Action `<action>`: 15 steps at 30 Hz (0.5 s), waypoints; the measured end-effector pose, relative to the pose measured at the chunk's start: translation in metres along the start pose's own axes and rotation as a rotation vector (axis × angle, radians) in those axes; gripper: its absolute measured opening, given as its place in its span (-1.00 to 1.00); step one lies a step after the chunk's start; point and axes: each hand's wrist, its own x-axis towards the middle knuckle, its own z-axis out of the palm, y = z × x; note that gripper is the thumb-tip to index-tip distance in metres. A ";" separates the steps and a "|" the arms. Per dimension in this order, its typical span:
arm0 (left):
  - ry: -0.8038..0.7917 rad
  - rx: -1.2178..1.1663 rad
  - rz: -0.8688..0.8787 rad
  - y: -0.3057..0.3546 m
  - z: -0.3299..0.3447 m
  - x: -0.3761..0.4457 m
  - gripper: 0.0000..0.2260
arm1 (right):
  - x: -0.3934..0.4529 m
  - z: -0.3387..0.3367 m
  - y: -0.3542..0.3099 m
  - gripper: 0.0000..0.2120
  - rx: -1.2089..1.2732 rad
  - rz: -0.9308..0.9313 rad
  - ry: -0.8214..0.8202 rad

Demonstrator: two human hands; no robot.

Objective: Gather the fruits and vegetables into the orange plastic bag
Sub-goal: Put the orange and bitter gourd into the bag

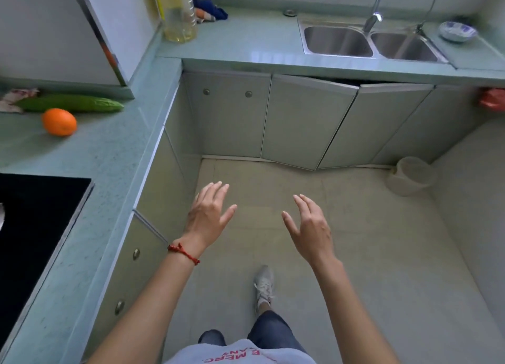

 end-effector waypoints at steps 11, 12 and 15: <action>0.017 0.006 -0.096 0.022 0.008 0.168 -0.40 | 0.193 -0.023 0.031 -0.50 -0.008 -0.062 -0.061; 0.019 0.010 -0.101 0.022 0.008 0.179 -0.40 | 0.206 -0.024 0.032 -0.50 -0.005 -0.065 -0.063; 0.017 0.017 -0.115 0.021 0.007 0.211 -0.40 | 0.242 -0.022 0.031 -0.51 0.002 -0.073 -0.076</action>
